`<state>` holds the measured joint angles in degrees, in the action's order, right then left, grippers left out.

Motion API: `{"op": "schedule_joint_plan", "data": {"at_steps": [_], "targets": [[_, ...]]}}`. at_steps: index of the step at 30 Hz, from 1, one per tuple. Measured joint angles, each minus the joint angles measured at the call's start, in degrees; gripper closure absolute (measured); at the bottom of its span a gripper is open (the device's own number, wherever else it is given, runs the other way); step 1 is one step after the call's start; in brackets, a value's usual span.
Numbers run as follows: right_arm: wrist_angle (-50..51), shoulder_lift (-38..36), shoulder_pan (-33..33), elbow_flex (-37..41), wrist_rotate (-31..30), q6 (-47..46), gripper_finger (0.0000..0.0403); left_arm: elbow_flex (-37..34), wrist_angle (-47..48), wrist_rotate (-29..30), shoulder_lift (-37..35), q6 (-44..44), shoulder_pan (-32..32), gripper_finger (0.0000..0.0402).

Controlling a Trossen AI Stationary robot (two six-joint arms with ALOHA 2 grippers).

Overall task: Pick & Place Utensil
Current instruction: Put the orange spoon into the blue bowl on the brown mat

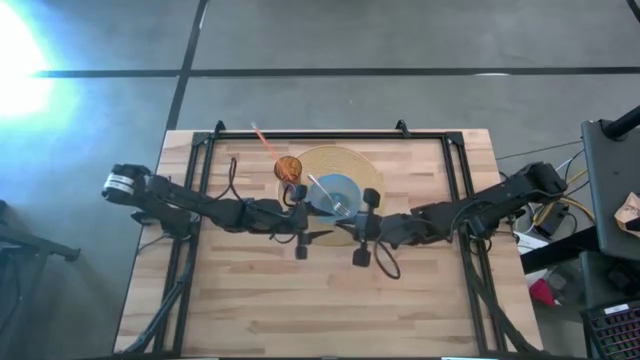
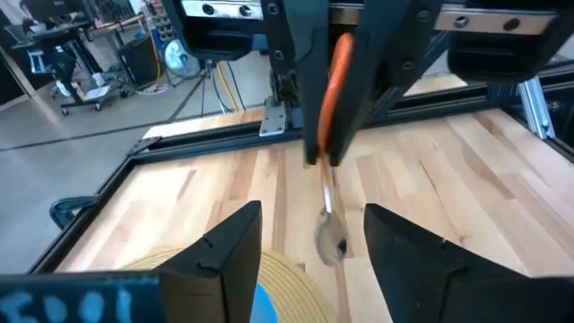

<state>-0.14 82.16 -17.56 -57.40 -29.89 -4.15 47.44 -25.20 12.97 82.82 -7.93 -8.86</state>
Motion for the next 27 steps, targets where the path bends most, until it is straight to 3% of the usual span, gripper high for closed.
{"op": "schedule_joint_plan", "data": {"at_steps": [12,27], "targets": [[6.7,-5.5,0.1,0.0,-3.1,0.3,0.0394,0.1,8.3,0.0,-4.5,0.5,0.0,0.0211],[7.9,-19.2,5.1,2.8,-5.2,5.8,0.0394,0.1,9.2,0.0,-5.1,0.7,0.0,0.0211]]}}
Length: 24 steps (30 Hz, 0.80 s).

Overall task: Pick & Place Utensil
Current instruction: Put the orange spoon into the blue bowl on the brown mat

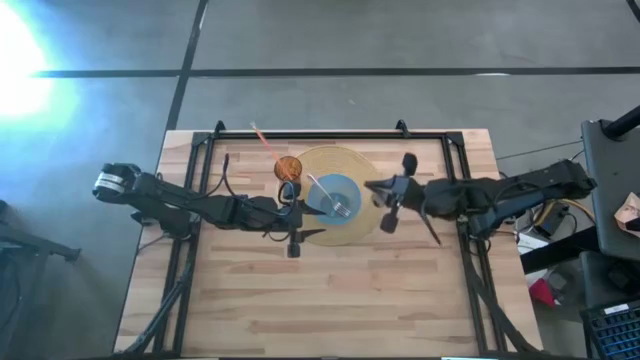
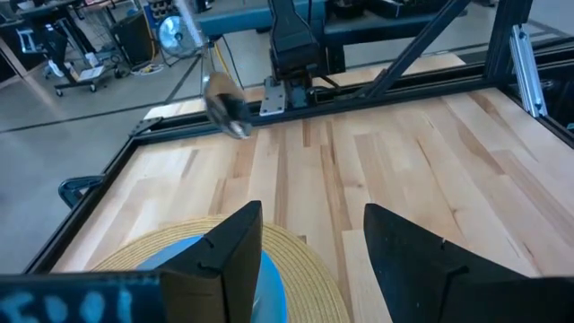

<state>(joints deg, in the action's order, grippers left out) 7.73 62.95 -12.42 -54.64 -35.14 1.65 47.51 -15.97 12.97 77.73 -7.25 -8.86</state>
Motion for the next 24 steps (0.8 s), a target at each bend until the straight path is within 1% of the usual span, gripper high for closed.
{"op": "schedule_joint_plan", "data": {"at_steps": [5,7,13,19,24], "targets": [[-3.0,-3.6,5.1,5.6,0.2,-3.2,0.0394,0.0,0.1,0.0,0.0,0.0,0.0,0.0211],[-7.5,-4.7,7.2,9.0,1.4,-4.4,0.0394,0.0,0.1,0.0,0.0,0.0,0.0,0.0211],[-24.4,-7.5,13.3,19.2,8.3,-8.7,0.0394,0.0,0.1,0.0,0.0,0.0,0.0,0.0211],[-35.6,-8.2,18.7,26.5,9.3,-17.4,0.0394,0.0,0.1,0.0,0.0,0.0,0.0,0.0211],[-40.6,-7.4,22.0,30.7,9.2,-24.8,0.0394,0.0,0.1,0.0,0.0,0.0,0.0,0.0211]]}}
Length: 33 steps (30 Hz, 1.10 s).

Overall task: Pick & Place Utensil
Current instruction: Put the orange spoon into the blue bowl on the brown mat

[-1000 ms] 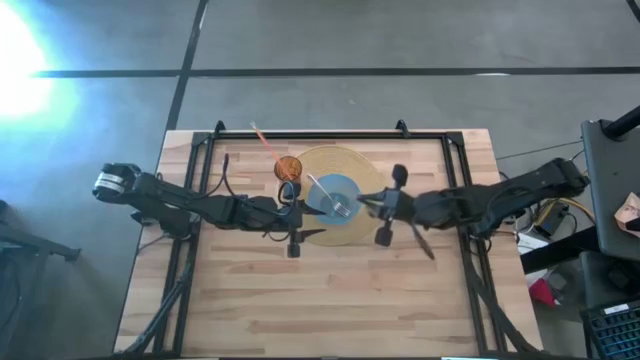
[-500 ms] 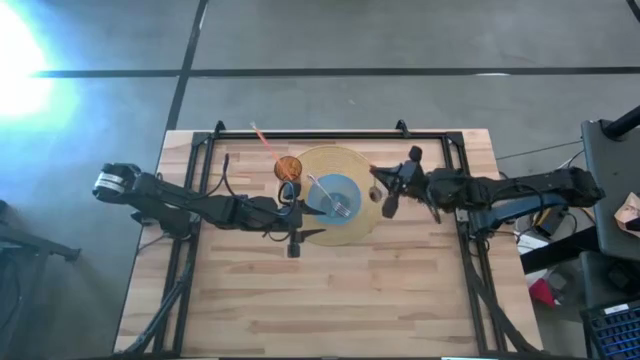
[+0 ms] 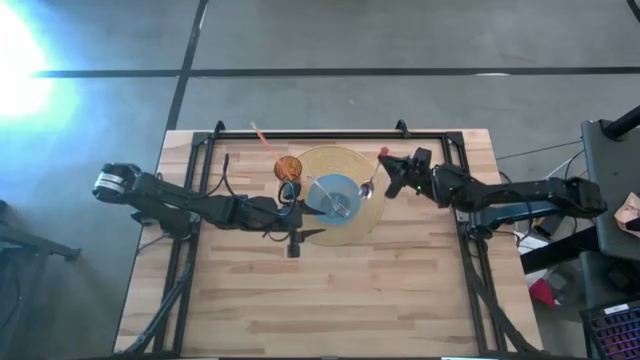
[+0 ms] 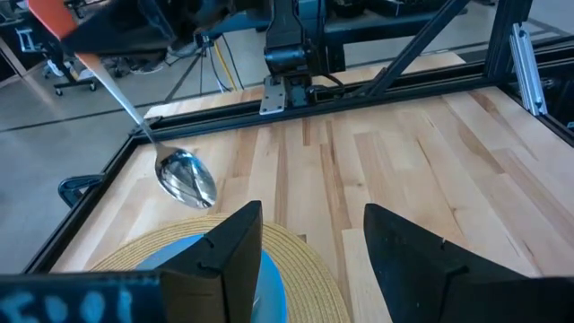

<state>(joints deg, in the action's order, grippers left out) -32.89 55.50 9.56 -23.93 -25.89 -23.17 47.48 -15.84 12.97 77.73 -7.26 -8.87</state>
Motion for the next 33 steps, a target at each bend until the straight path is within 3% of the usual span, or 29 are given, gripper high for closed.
{"op": "schedule_joint_plan", "data": {"at_steps": [8,16,22,33], "targets": [[-5.5,2.2,2.5,3.6,0.0,-9.7,0.0394,0.0,0.0,0.0,0.0,0.0,0.0,0.0211],[-7.6,9.8,2.7,4.8,-2.8,-16.9,0.0394,0.0,0.0,0.0,0.0,0.0,0.0,0.0211],[-14.4,17.8,2.7,3.2,-2.8,-17.1,0.0394,0.0,0.0,0.0,0.0,0.0,0.0,0.0211],[-14.6,29.0,2.9,-2.8,-2.7,-16.9,0.0394,0.0,0.0,0.0,0.0,-0.1,0.0,0.0211]]}}
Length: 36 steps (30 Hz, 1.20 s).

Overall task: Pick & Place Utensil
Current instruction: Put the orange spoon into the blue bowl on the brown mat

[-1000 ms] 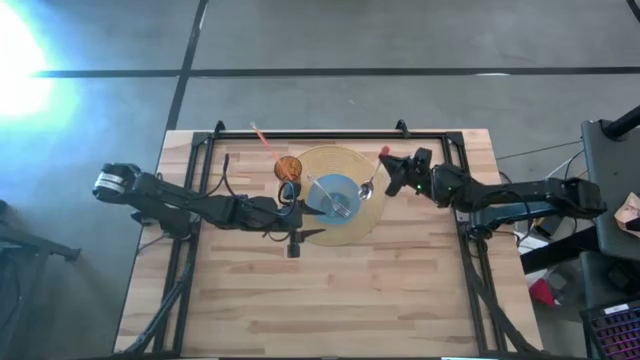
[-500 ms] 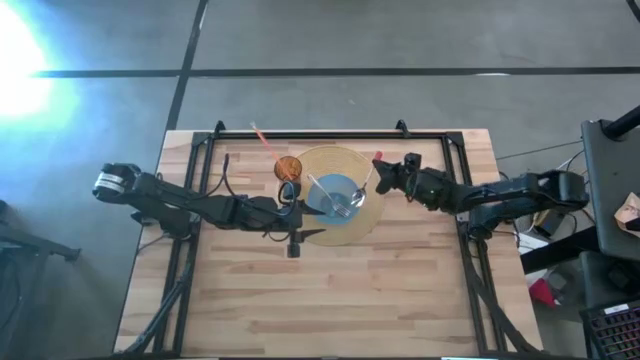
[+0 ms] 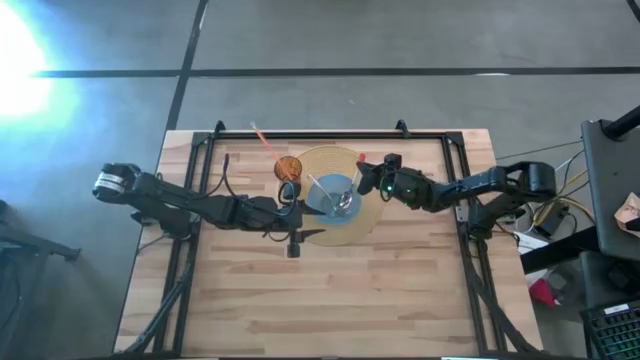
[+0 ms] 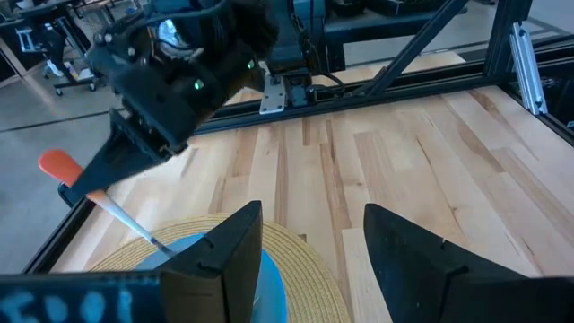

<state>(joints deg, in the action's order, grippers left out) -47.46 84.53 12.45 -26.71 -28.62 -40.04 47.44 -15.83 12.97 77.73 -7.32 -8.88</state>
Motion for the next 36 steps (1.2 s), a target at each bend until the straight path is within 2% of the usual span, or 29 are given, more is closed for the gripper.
{"op": "schedule_joint_plan", "data": {"at_steps": [6,36], "targets": [[0.0,2.3,0.0,-1.4,0.0,2.9,0.0394,0.0,0.0,0.0,0.0,-0.3,0.0,0.0211],[-1.8,8.0,0.0,-1.9,-1.1,5.6,0.0394,0.0,-0.2,0.0,0.0,-0.9,0.0,0.0211]]}}
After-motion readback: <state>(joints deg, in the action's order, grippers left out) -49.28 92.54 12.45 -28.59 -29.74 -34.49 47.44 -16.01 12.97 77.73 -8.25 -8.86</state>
